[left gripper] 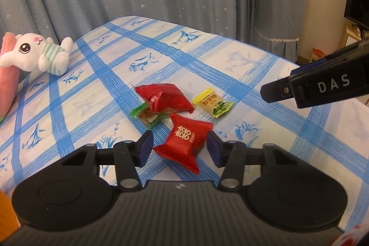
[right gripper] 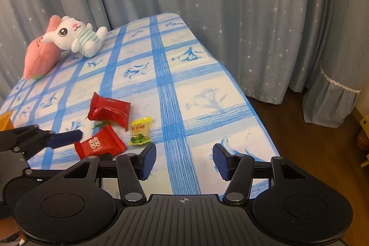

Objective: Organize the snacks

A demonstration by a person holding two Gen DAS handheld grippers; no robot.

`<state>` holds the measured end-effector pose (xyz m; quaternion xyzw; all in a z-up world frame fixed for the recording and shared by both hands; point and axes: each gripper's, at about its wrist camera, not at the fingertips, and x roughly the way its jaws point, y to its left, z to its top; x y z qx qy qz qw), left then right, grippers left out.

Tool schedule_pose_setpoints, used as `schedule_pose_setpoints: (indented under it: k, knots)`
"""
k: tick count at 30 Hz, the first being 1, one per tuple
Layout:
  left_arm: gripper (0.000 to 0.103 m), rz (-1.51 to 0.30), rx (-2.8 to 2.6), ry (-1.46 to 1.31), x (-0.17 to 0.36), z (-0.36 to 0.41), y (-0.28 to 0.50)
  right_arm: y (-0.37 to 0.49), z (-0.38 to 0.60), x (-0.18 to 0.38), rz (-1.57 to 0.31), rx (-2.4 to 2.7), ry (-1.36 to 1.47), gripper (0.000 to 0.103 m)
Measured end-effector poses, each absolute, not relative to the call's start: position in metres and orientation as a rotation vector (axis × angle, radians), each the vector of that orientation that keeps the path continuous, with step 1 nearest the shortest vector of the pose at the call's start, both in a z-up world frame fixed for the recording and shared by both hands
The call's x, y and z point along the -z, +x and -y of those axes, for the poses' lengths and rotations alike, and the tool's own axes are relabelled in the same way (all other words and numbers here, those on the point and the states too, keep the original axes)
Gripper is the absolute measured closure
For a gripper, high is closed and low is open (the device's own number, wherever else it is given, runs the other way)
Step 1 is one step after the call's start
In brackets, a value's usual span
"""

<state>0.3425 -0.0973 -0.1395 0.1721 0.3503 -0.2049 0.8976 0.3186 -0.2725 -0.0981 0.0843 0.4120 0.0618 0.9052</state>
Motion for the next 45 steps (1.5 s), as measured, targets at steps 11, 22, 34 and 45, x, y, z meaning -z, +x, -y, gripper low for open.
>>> schedule_pose_setpoints:
  k: [11,22,34,45]
  knots:
    - [0.08,-0.755,0.393,0.249,0.135,0.078,0.329,0.332,0.261,0.106,-0.856,-0.16,0.143,0.053]
    - [0.08,-0.787,0.246,0.099,0.122,0.035,0.298,0.358,0.225,0.118,-0.837,-0.288,0.075,0.067]
    - [0.08,-0.788,0.212,0.046,0.115,0.023,0.285,0.361,0.204,0.129,-0.832,-0.254,-0.039,0.082]
    - [0.08,-0.774,0.169,-0.014,0.08,-0.001,0.24,0.3,0.19,0.091,-0.818,-0.295,0.017,0.083]
